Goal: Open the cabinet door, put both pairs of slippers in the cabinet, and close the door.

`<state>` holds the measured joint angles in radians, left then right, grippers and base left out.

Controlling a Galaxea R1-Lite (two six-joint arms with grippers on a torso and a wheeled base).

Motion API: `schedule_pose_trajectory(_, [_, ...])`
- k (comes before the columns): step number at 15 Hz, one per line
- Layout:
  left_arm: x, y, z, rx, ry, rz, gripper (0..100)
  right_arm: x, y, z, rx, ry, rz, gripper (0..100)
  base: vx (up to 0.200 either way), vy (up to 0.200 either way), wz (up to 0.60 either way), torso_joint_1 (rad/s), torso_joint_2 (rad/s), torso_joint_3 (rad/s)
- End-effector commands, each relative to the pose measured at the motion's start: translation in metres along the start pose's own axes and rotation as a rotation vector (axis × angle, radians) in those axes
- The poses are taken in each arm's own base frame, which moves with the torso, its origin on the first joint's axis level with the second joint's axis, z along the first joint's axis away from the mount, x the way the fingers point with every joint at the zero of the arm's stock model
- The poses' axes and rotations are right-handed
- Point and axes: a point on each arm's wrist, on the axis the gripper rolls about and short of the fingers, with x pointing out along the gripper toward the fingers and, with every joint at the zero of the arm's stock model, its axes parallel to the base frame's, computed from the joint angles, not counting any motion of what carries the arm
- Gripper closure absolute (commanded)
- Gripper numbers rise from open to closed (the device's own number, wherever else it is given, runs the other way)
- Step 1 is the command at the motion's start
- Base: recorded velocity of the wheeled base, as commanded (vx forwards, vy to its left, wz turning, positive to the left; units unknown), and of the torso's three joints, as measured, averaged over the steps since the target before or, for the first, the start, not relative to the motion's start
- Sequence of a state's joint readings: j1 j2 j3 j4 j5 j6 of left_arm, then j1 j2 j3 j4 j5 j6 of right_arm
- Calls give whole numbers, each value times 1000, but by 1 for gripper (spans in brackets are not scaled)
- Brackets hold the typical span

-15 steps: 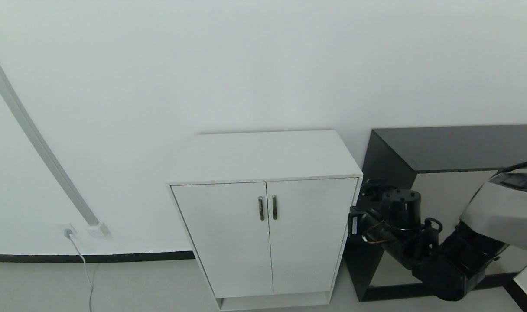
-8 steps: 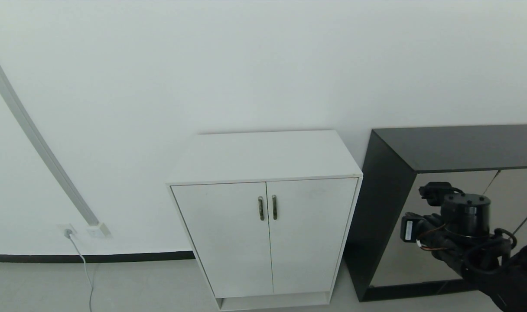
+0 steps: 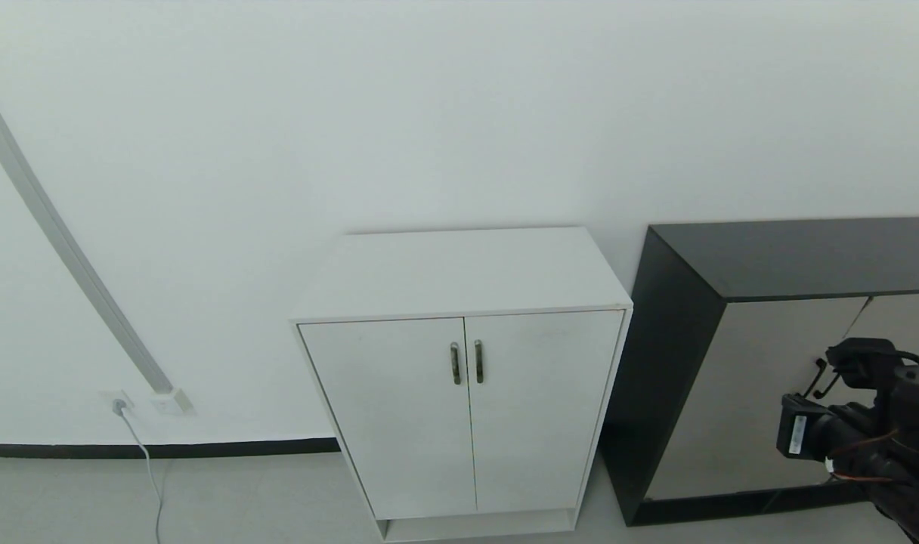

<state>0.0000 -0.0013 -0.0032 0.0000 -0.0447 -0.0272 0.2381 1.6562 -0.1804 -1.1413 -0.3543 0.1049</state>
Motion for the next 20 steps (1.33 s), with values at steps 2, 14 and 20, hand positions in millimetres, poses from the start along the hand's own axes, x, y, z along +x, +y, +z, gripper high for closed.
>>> schedule_pose_trajectory(2, [0, 0, 0, 0, 1, 0, 100, -37, -8, 0, -2, -55, 34, 100, 0, 0, 0, 0, 0, 0])
schedule_pose_trajectory(14, [0, 0, 0, 0, 1, 0, 100, -136, -48, -31, -68, -21, 139, 100, 0, 0, 0, 0, 0, 0])
schedule_pose_trajectory(20, [0, 0, 0, 0, 1, 0, 100, -162, -59, -57, -131, 30, 290, 100, 0, 0, 0, 0, 0, 0])
